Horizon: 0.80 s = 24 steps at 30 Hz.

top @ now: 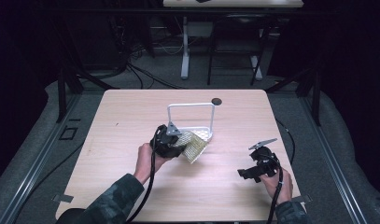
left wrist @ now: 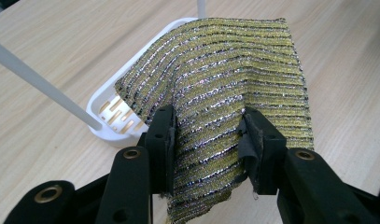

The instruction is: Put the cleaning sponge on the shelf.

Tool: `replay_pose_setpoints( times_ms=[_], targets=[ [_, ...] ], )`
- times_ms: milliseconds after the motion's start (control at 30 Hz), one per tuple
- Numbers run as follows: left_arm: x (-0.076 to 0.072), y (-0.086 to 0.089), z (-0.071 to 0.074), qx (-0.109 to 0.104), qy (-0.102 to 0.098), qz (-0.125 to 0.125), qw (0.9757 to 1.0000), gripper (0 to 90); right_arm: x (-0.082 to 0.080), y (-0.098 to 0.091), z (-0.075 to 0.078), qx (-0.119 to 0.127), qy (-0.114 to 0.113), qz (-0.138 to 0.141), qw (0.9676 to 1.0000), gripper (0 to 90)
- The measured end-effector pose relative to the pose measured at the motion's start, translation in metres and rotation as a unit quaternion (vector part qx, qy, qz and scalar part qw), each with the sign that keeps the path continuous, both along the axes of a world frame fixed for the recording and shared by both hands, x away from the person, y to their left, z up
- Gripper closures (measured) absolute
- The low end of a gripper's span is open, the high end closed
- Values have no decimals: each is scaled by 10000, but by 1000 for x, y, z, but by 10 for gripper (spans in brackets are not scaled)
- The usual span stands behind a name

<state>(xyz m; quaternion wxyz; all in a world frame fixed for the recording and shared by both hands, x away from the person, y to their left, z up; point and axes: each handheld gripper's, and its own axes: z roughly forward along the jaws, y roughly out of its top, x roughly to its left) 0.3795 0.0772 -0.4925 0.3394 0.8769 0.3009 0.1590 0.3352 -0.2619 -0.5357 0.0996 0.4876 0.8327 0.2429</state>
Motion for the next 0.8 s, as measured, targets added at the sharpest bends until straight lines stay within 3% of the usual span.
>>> replay_pose_setpoints(
  times_ms=[400,600,800],
  targets=[
    [11,-12,4,110,-162,11,9998,593,0,0,0,9,-14,0,10000,20],
    [20,-16,3,264,-306,130,9991,592,0,0,0,-6,10,17,10000,20],
    [29,-21,-3,339,-311,299,9985,593,0,1,-1,9,-33,24,10000,20]
  ],
)
